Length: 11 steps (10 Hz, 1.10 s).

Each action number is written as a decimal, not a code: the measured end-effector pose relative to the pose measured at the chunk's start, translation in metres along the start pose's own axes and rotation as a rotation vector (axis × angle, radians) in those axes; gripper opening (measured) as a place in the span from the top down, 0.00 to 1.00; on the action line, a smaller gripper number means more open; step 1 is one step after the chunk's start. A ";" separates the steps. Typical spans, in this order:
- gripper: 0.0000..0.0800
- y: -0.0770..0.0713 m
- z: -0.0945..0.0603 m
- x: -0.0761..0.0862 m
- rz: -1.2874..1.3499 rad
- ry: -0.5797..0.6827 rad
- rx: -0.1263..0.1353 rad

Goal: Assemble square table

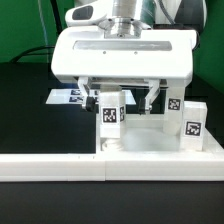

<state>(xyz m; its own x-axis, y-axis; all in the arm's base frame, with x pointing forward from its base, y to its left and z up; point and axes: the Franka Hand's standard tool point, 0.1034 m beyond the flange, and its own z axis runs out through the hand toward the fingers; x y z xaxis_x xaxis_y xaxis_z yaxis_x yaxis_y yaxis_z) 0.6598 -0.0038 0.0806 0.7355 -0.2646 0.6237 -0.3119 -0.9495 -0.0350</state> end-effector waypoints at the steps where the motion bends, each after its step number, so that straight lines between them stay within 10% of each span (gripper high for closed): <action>1: 0.19 0.000 0.000 0.000 0.000 0.000 0.000; 4: 0.19 0.010 -0.006 0.008 0.040 -0.082 0.008; 7: 0.19 0.017 -0.020 0.022 0.106 -0.274 0.094; 11: 0.19 -0.007 -0.021 0.023 0.105 -0.618 0.143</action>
Offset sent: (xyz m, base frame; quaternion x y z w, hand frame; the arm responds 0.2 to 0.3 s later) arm -0.0137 0.0119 0.0152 0.1107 -0.1826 0.1614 0.9635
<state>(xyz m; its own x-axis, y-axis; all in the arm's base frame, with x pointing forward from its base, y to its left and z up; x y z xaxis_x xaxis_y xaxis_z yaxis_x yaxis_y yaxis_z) 0.6660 0.0003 0.1113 0.9295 -0.3656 0.0481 -0.3495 -0.9150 -0.2017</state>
